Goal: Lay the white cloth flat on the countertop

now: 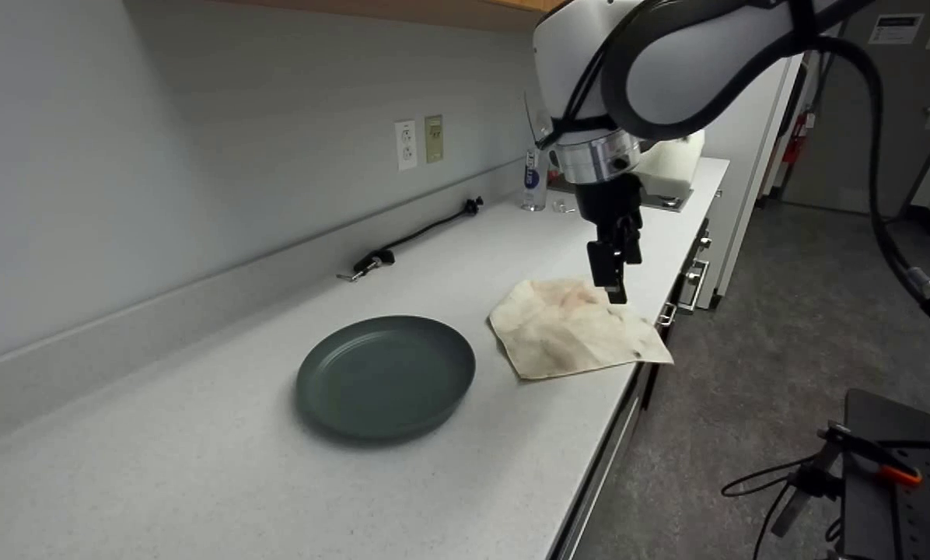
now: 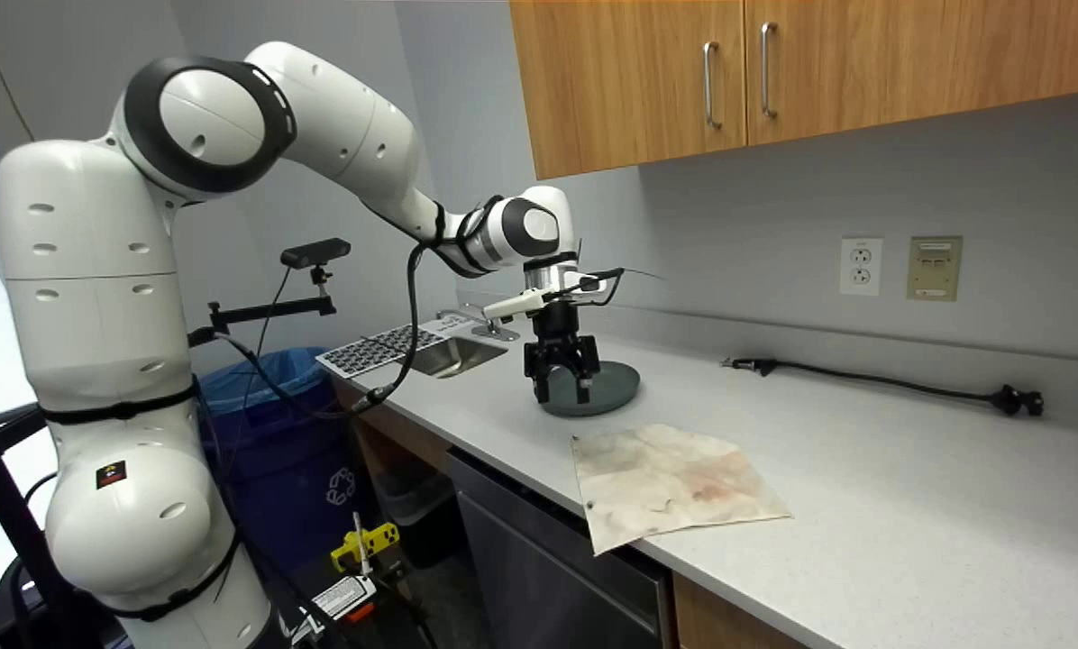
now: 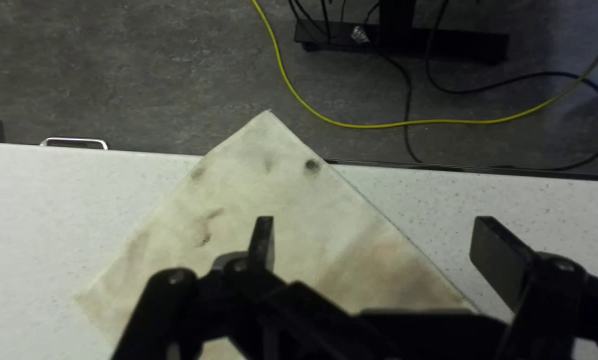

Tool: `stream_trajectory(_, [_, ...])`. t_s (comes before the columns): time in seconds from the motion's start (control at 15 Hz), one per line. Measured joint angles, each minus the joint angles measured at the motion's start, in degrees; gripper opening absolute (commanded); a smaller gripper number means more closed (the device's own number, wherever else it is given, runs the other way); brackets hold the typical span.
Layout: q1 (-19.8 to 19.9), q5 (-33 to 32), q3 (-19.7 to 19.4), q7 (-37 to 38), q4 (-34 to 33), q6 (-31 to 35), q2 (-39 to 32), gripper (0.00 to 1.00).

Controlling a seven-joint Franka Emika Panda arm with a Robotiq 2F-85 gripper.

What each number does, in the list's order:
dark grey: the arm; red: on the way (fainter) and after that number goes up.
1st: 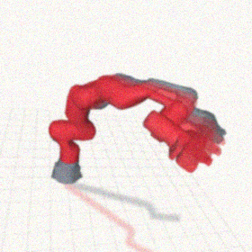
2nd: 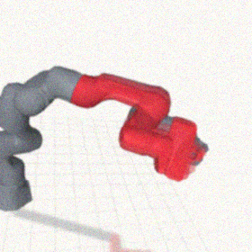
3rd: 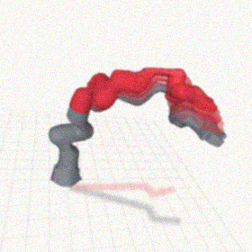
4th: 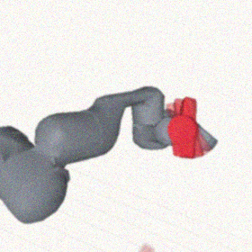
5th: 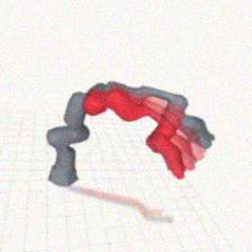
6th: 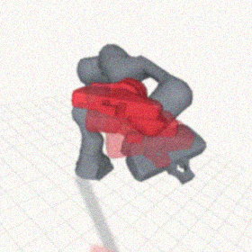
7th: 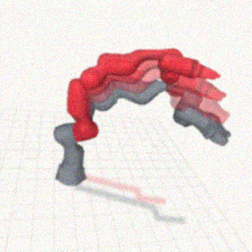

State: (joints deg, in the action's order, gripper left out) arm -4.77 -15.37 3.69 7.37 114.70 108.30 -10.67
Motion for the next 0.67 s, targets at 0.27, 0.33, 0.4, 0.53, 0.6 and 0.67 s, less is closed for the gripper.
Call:
stream_trajectory(0.27, [-1.12,-6.13,0.59,4.18,7.04,2.27,8.72,1.0])
stream_trajectory(0.33, [-1.14,-7.66,0.81,4.97,8.29,2.66,10.74,1.0])
stream_trajectory(0.4, [-1.14,-8.96,0.95,5.62,9.33,3.06,12.62,1.0])
stream_trajectory(0.53, [-1.13,-10.27,1.18,6.22,10.91,3.53,16.19,1.0])
stream_trajectory(0.6, [-1.13,-10.43,1.33,6.25,11.5,3.8,17.72,1.0])
stream_trajectory(0.67, [-1.13,-10.55,1.51,6.26,12.01,4.24,19.14,1.0])
